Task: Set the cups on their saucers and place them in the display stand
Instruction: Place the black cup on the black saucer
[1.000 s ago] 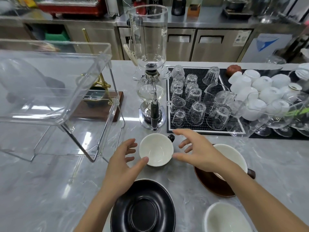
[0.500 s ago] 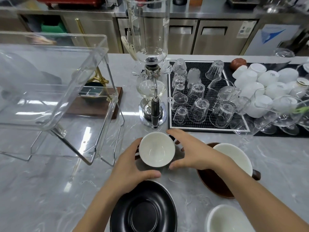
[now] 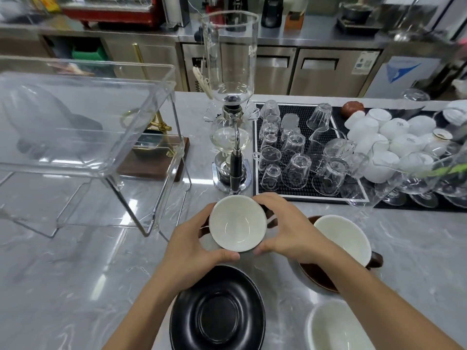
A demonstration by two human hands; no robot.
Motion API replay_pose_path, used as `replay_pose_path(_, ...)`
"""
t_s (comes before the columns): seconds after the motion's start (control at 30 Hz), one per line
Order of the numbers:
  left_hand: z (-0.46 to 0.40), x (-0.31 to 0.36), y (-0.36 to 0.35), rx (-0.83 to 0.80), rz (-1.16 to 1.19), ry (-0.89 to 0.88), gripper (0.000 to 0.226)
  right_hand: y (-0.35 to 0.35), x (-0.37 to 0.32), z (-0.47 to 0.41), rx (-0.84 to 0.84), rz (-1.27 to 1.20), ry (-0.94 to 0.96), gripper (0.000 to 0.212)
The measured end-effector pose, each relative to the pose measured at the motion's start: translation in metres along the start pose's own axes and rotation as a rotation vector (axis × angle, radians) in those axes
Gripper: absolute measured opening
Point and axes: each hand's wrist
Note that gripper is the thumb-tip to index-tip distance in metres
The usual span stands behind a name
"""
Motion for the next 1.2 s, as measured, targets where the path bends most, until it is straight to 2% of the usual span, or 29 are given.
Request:
replay_pose_path(0.37,0.061,0.017,0.023,0.012,-0.021,-0.063,0.089,-0.022,-0.043,0.049,0.054,-0.046,0.033,0.087)
replay_pose_path(0.67,0.103,0.019,0.023,0.037,0.0,0.024,0.094,-0.045,-0.053,0.076,-0.004,-0.052,-0.014,0.087)
replay_pose_path(0.93,0.125,0.011,0.02,0.007,0.019,0.073,0.085,-0.058,-0.056,0.09,-0.015,-0.012,-0.028,0.086)
replay_pose_path(1.2,0.135,0.003,0.015,-0.012,0.01,0.111,0.088,-0.061,-0.058,0.097,-0.079,0.084,-0.036,0.077)
Point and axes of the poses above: each hand's wrist, its own z-axis away from the middle knuckle, its own y-axis out of the back of the hand, x = y × z, and after that the axes turned 4 degrees about -z, right-handed
